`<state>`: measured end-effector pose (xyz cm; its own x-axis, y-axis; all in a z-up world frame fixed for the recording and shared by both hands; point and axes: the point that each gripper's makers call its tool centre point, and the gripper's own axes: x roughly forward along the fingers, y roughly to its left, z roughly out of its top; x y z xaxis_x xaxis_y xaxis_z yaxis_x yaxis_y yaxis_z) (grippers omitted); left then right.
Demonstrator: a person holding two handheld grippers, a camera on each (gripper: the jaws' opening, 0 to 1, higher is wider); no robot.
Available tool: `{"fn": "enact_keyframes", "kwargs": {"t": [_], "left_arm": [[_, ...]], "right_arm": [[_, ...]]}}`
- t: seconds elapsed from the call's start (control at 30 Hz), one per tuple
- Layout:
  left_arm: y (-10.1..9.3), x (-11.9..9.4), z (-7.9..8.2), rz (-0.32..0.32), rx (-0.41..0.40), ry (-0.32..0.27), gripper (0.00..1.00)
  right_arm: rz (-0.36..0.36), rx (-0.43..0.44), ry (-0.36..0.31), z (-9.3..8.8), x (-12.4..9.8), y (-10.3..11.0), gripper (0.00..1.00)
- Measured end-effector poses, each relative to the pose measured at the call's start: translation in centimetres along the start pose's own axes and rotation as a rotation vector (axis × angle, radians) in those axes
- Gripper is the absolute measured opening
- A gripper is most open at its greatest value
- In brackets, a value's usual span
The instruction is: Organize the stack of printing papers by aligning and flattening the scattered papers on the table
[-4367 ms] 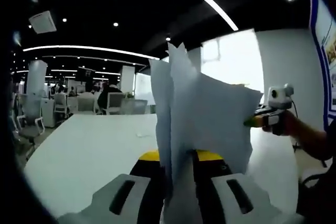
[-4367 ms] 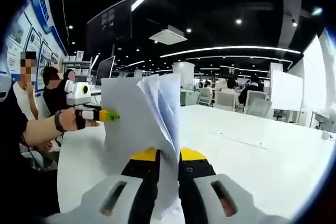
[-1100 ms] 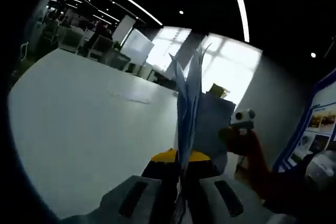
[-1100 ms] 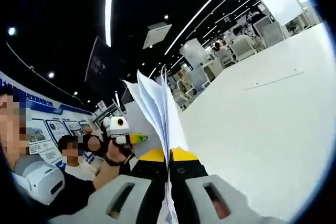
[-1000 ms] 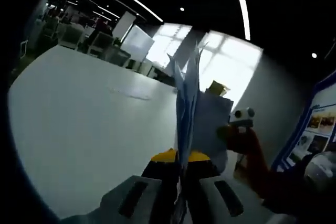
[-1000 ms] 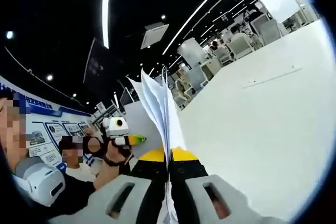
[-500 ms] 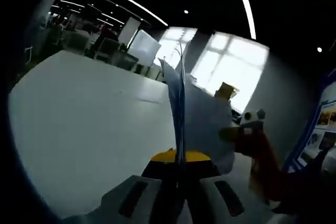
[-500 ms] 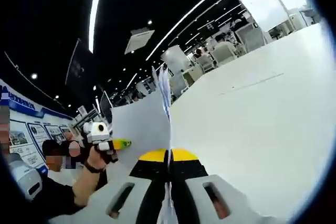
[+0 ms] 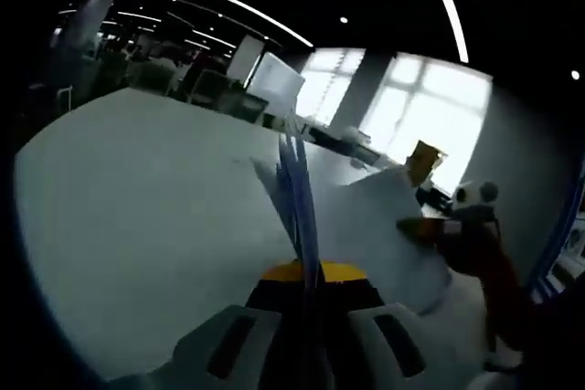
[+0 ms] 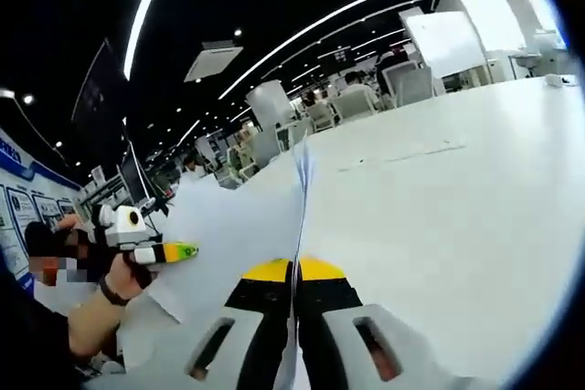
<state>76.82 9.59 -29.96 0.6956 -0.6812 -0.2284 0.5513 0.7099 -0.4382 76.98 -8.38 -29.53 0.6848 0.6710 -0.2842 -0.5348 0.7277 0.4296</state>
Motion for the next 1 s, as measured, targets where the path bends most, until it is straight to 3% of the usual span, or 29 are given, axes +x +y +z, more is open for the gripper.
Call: {"fn": "enact_keyframes", "kwargs": {"t": [0.13, 0.5, 0.57, 0.63, 0.8, 1.0], "left_arm": [[1.0, 0.3, -0.9, 0.066, 0.058, 0.009, 0.09], [0.9, 0.6, -2.5, 0.108, 0.133, -0.001, 0.12], [1.5, 0.7, -3.2, 0.149, 0.176, 0.039, 0.12], [1.4, 0.8, -3.2, 0.156, 0.228, 0.036, 0.13], [2.7, 0.9, -3.2, 0.204, 0.238, 0.046, 0.19], [3.0, 0.8, -3.2, 0.236, 0.276, 0.042, 0.22]], "right_arm": [[-0.030, -0.020, 0.020, -0.8, 0.7, -1.0, 0.00], [-0.121, -0.137, 0.023, -2.3, 1.2, -2.7, 0.00], [-0.119, -0.136, 0.032, -2.9, 1.4, -2.5, 0.00], [-0.132, -0.147, 0.031, -2.9, 1.2, -2.7, 0.00], [-0.173, -0.184, 0.050, -3.1, 1.4, -3.3, 0.04], [-0.198, -0.224, 0.061, -3.5, 1.3, -3.0, 0.06]]}}
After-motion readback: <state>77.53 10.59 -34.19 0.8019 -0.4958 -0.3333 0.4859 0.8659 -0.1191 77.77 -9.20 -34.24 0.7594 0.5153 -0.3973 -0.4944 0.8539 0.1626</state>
